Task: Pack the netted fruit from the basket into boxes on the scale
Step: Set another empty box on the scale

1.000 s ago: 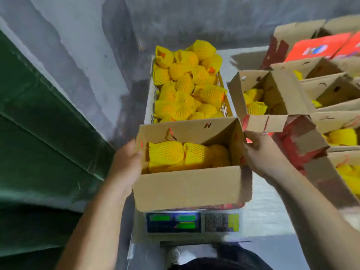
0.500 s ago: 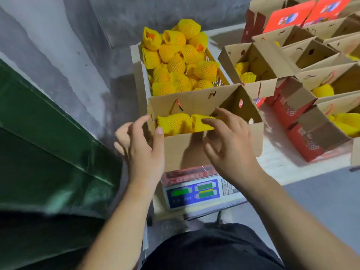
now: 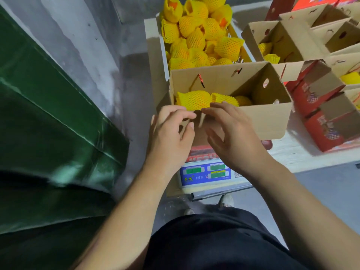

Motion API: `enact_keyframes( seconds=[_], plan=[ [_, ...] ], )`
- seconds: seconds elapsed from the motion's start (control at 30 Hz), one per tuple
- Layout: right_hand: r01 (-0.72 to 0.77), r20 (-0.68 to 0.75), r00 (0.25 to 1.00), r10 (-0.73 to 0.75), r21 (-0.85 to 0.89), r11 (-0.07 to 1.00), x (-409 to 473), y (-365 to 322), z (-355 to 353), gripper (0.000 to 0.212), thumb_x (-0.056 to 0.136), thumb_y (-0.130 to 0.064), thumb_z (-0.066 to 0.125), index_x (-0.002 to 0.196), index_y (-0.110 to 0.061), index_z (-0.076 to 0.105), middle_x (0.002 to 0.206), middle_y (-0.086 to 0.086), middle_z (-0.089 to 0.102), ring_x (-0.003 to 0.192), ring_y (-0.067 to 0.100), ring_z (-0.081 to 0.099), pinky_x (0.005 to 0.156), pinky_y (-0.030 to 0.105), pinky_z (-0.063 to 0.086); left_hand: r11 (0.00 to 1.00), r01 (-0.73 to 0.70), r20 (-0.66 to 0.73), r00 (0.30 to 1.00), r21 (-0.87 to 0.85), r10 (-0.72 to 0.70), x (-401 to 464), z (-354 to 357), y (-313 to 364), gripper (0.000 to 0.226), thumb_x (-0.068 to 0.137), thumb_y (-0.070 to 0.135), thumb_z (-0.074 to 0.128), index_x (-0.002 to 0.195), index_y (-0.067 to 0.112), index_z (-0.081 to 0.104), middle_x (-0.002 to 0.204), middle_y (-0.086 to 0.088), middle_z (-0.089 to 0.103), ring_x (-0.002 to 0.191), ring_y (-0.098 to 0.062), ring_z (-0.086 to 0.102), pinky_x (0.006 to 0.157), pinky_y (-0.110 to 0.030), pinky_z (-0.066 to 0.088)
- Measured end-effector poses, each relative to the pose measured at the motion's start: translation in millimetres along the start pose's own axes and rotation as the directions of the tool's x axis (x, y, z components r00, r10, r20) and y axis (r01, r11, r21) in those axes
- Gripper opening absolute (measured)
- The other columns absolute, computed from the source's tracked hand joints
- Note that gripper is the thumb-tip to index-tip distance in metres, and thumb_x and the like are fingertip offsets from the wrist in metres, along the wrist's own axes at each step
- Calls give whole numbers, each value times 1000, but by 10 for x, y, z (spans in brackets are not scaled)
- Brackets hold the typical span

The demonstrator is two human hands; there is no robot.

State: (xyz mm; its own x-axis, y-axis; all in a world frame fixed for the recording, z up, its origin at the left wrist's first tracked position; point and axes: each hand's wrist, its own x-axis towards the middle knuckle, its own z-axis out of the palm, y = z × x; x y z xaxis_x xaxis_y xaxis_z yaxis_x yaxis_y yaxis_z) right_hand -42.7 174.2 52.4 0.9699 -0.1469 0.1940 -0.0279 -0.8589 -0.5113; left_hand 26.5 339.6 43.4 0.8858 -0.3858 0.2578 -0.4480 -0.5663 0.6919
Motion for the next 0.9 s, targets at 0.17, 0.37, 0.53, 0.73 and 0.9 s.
enact_keyframes(
  seconds=[0.17,0.37,0.53,0.73,0.9],
  plan=[
    [-1,5,1000,1,15,1000,-14,-15,15,42,97,-14,65,139,-18,62,151,9,53,147,34,40,119,50,34,999,8,24,1000,-34,-7,-32,4,-11,20,101,20,64,117,24,74,131,8,56,125,-14,49,103,-23,41],
    [-13,-14,1000,14,38,999,-16,37,-60,40,95,-10,66,135,-17,65,148,8,57,146,32,42,118,49,37,1000,5,13,1000,1,-5,-18,-15,33,21,101,20,64,118,25,74,130,8,58,122,-11,48,97,-3,28],
    [-8,-51,999,11,52,999,-30,156,-154,42,93,-8,67,133,-17,66,147,8,58,145,33,45,116,53,38,1000,-14,3,1000,-5,14,6,-8,109,20,101,22,63,117,26,74,128,9,59,121,-8,47,96,-4,27],
    [-10,-97,995,17,76,997,109,310,-340,37,93,-10,69,129,-17,69,144,8,61,141,31,49,115,49,40,999,-34,-47,998,-38,32,242,45,221,18,100,20,65,113,26,74,126,8,61,119,-9,49,98,-17,36],
    [0,-79,997,6,72,997,468,438,-479,35,94,-16,68,129,-19,69,139,7,63,132,27,56,107,48,46,998,-45,-20,999,-40,44,672,132,303,19,100,21,63,115,28,72,123,12,59,113,-7,54,98,-31,49]
  ],
)
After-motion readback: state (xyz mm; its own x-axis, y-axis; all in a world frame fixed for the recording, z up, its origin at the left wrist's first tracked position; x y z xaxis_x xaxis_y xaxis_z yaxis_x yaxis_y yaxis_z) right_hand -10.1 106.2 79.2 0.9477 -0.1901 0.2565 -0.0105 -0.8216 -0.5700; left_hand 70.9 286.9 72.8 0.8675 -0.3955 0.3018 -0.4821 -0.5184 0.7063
